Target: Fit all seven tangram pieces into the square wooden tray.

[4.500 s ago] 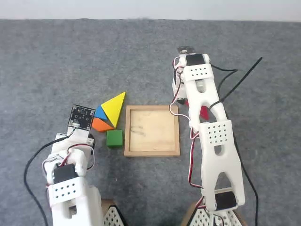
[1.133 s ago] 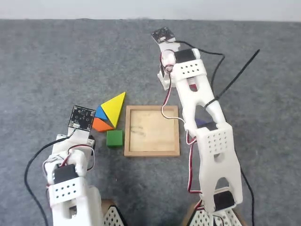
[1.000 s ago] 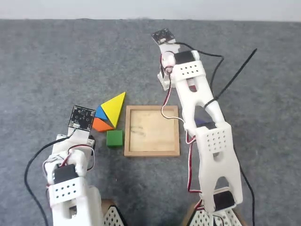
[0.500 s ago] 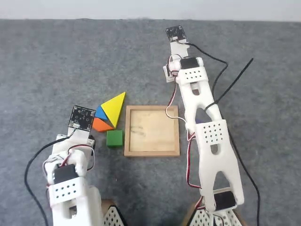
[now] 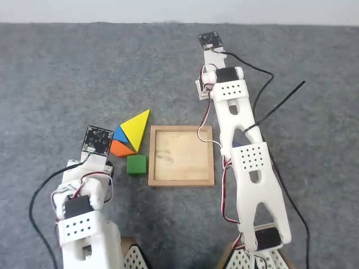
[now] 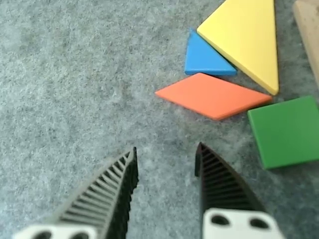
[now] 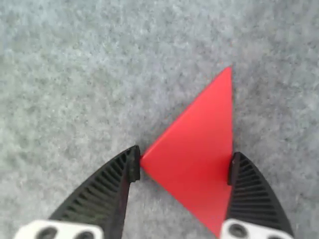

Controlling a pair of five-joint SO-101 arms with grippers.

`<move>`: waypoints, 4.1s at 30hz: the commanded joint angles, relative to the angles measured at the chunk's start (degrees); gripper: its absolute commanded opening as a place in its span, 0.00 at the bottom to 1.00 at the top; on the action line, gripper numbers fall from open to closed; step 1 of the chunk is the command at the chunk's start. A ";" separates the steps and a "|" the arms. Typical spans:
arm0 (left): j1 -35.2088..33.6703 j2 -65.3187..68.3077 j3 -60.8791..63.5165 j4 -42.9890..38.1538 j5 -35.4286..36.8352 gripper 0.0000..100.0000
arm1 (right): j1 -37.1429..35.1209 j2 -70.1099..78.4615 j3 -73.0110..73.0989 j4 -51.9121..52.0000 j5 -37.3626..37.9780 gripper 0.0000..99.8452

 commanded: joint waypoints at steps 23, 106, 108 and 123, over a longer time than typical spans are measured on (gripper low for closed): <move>0.18 -1.32 -0.66 -1.23 -0.62 0.18 | 0.31 -0.66 -16.88 14.73 4.48 0.23; 0.09 -1.32 -0.66 -1.23 -0.62 0.18 | 0.92 3.21 -5.63 17.36 34.81 0.29; 0.09 -1.32 -0.66 -1.23 -0.62 0.18 | 1.01 4.26 -5.71 16.22 33.05 0.29; 0.09 -1.32 -0.66 -1.23 -0.62 0.18 | 1.01 4.79 -5.89 16.75 32.26 0.20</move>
